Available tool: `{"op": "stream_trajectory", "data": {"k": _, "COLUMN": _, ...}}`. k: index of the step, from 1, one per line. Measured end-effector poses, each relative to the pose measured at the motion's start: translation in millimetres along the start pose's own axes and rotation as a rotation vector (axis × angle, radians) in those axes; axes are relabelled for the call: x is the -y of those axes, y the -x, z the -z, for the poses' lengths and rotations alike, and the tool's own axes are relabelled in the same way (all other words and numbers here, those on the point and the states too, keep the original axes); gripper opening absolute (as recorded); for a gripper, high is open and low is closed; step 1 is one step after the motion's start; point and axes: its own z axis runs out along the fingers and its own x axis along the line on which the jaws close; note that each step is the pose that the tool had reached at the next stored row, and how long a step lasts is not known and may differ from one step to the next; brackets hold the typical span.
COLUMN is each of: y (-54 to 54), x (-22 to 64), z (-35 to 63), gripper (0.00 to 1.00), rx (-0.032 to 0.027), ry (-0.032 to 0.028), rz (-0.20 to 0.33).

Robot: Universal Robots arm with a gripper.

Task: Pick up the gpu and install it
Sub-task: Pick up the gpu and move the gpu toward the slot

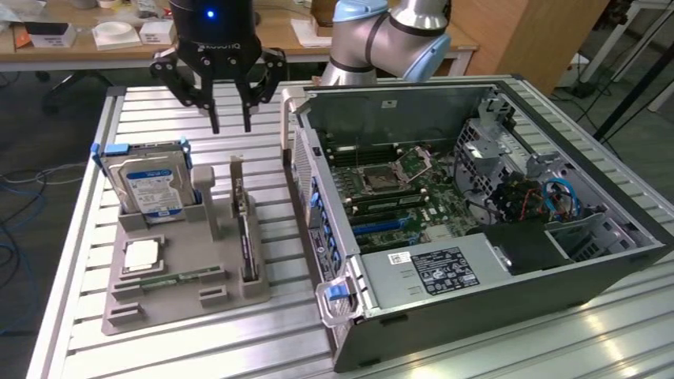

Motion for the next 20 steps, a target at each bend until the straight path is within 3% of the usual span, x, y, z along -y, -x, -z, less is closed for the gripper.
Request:
{"op": "stream_trajectory", "data": {"k": 2, "y": 0.0, "x": 0.0, "z": 0.0, "gripper": 0.47, "rx": 0.0, "ry": 0.0, "rz": 0.0}}
{"op": "stream_trajectory", "data": {"k": 10, "y": 0.0, "x": 1.0, "z": -0.8, "gripper": 0.47, "rx": 0.0001, "ry": -0.0001, "rz": 0.0}}
{"op": "stream_trajectory", "data": {"k": 20, "y": 0.9, "x": 15.5, "z": -2.4, "gripper": 0.47, "rx": 0.0, "ry": -0.0002, "rz": 0.0}}
